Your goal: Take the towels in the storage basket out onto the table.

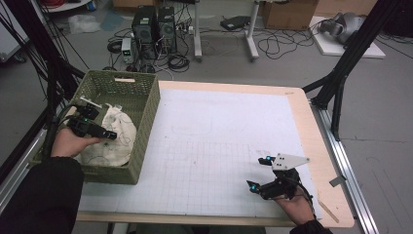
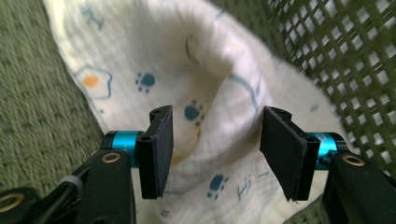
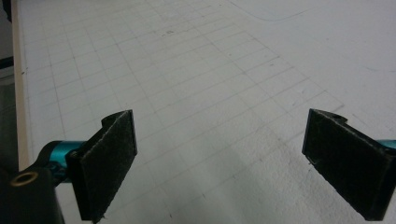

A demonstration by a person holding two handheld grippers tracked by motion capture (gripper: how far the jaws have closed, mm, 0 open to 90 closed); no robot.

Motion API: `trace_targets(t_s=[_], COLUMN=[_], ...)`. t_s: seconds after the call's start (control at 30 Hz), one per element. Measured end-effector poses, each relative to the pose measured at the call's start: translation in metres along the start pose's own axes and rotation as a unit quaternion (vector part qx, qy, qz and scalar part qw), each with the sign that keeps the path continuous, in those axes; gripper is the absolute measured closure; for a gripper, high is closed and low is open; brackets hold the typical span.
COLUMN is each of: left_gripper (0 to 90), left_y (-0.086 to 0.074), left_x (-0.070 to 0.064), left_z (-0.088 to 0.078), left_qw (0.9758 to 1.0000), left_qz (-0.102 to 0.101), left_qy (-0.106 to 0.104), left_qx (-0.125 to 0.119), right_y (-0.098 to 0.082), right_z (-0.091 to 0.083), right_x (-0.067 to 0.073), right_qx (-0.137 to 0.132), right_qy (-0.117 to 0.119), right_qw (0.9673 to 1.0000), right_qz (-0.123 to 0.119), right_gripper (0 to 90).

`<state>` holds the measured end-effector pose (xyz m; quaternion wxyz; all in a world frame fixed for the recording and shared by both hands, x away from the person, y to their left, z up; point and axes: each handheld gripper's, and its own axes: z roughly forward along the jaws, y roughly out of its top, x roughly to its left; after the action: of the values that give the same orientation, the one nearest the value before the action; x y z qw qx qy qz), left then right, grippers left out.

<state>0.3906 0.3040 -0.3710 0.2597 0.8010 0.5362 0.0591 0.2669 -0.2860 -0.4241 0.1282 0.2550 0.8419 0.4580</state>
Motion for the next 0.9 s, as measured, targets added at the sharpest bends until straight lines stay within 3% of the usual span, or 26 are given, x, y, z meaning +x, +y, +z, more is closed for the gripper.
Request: trace_targets(t_s=[0.1, 0.23, 0.33, 0.43, 0.5, 0.67, 0.7, 0.83, 0.9], left_gripper=[52.1, 66.8, 82.7, 86.3, 86.6, 86.9, 86.9, 86.9, 86.9], left_y=[-0.002, -0.002, -0.003, -0.002, -0.002, -0.002, -0.003, -0.006, -0.010], left_x=[-0.001, -0.001, -0.002, -0.001, -0.001, -0.001, -0.001, 0.000, 0.002], left_z=[0.007, 0.010, 0.010, 0.009, 0.003, -0.007, -0.012, -0.020, -0.027], left_qw=[0.9995, 0.9988, 0.9982, 0.9981, 0.9993, 0.9995, 0.9992, 0.9985, 0.9969], left_qz=[0.012, 0.013, 0.013, 0.009, 0.008, 0.004, 0.003, -0.002, -0.010], left_qy=[0.010, 0.015, 0.008, 0.000, -0.009, -0.028, -0.041, -0.050, -0.064], left_qx=[0.027, 0.045, 0.059, 0.061, 0.036, 0.012, -0.004, -0.024, -0.045], right_y=[0.000, 0.000, 0.000, 0.000, 0.000, 0.000, 0.000, 0.000, 0.000], right_z=[0.000, 0.000, 0.000, -0.001, -0.001, -0.003, -0.004, -0.004, -0.005], right_x=[0.000, 0.000, 0.000, 0.000, -0.001, -0.002, -0.002, -0.003, -0.002], right_qx=[0.000, 0.000, 0.000, -0.002, -0.003, -0.008, -0.011, -0.013, -0.013], right_qy=[0.001, 0.002, 0.001, 0.000, 0.001, -0.004, -0.003, -0.004, -0.004], right_qw=[1.0000, 1.0000, 1.0000, 1.0000, 1.0000, 1.0000, 0.9999, 0.9999, 0.9999], right_qz=[-0.001, 0.000, 0.000, 0.000, 0.001, 0.004, 0.003, 0.005, 0.009], right_gripper=[9.2, 9.2, 9.2, 9.2, 9.2, 9.2, 9.2, 9.2, 9.2])
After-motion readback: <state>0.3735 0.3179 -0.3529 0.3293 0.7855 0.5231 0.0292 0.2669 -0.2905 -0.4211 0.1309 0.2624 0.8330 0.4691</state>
